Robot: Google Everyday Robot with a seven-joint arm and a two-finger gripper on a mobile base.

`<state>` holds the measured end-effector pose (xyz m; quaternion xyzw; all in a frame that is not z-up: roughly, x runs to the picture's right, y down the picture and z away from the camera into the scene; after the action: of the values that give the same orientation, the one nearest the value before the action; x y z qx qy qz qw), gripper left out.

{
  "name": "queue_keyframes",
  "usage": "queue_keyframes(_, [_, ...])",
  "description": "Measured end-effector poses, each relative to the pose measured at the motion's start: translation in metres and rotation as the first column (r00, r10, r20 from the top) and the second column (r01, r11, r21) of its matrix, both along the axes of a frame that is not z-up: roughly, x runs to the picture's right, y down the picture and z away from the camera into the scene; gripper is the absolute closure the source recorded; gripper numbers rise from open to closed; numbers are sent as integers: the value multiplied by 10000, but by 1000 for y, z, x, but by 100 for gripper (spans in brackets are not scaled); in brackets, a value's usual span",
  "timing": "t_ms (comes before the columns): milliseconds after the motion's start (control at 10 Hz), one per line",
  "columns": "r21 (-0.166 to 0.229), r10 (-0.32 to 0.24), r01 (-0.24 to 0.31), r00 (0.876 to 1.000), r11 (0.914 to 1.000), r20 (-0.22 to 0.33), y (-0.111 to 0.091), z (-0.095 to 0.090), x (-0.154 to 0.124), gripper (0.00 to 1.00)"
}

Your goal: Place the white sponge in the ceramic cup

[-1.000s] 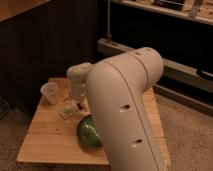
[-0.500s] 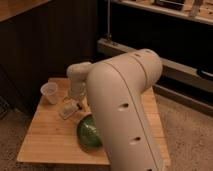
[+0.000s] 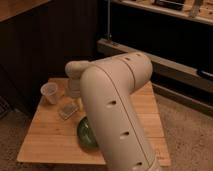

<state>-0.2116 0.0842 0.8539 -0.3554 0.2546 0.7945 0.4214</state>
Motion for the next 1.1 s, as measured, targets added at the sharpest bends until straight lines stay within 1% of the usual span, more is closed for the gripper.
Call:
queue_keyframes(100, [8,155,-155,9999,9999,5,-1,2,3,20])
queue_keyframes(200, [169,323,-325,9994,9993,85,0,3,0,20])
queue_keyframes(400, [861,521,-511,9986,9950,-100,-1,1,-10,20])
queue_keyframes(600, [1322,450,-401,9984,9904,-343,2,2,-23,20])
queue_keyframes(800, [1253,462,-399,9978,9913,-483,2,11,-25,20])
queue_keyframes(1100, [926,305,-246,9976,9954,-628,-1,27,-27,20])
